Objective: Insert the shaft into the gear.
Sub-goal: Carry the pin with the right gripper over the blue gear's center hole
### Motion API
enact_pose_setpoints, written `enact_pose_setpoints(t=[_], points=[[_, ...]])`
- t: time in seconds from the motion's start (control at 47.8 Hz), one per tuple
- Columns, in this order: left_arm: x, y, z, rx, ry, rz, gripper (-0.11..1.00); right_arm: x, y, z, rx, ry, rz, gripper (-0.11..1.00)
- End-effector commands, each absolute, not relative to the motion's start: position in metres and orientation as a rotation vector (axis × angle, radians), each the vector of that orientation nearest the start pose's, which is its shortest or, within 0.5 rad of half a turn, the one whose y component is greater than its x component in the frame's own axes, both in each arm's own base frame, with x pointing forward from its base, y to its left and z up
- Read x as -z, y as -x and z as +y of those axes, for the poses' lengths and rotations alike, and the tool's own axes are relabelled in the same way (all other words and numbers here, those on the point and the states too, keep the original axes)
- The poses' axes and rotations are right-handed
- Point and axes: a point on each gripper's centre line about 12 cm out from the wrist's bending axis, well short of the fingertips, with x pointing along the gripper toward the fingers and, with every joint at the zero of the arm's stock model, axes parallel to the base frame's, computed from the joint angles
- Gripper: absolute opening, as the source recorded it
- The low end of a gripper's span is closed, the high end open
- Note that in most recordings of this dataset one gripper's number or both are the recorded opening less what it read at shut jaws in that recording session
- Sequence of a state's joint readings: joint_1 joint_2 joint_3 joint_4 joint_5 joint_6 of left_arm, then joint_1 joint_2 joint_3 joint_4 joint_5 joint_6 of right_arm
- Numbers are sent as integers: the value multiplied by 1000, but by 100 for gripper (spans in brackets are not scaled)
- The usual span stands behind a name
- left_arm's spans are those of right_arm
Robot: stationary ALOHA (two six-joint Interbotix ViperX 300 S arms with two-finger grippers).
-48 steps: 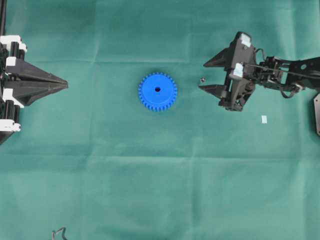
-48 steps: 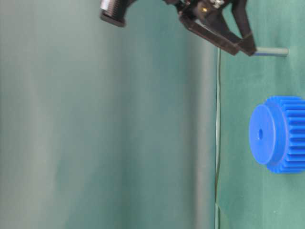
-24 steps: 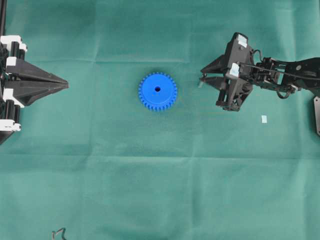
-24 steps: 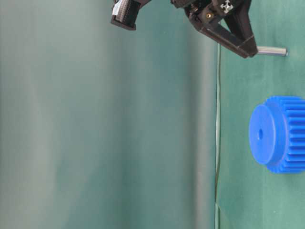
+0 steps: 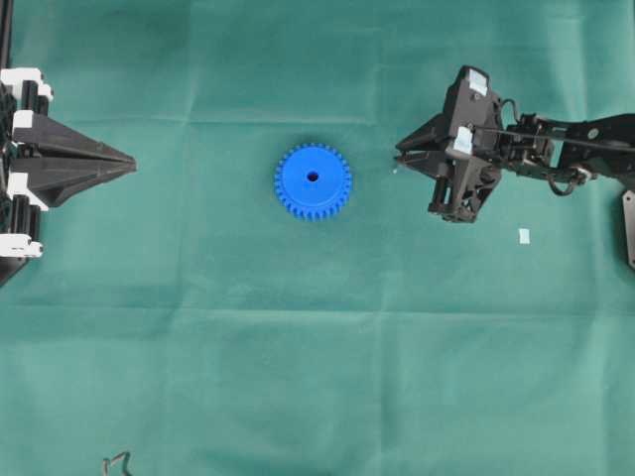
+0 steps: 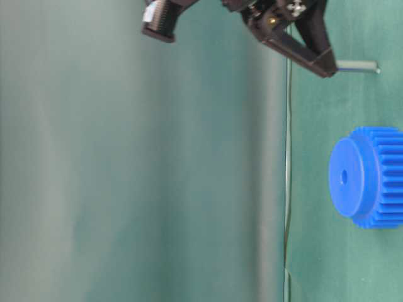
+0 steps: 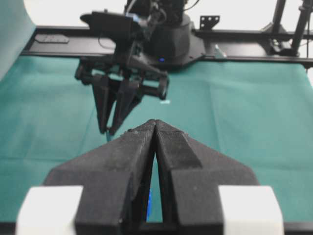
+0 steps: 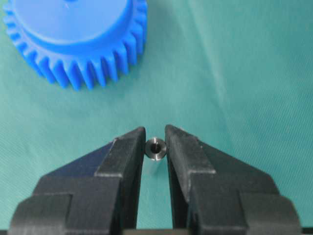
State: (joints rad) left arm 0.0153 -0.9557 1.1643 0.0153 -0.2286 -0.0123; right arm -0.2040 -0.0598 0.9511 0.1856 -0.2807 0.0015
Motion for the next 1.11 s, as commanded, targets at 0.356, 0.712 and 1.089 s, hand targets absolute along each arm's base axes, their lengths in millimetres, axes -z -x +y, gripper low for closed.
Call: enact_pose_setpoints(t=[0.356,0.712,1.089], points=[[-299,-203,4,-16,-6,-44,0,-207,-326,-71,240,-172,556,17],[-300,-203,4,-16,-5,-46,0,-212,-344,-68,223,-163,523,17],[-300,-203,4,-18,-5,-46,0,-212,-407,-55,164,-140,510,17]])
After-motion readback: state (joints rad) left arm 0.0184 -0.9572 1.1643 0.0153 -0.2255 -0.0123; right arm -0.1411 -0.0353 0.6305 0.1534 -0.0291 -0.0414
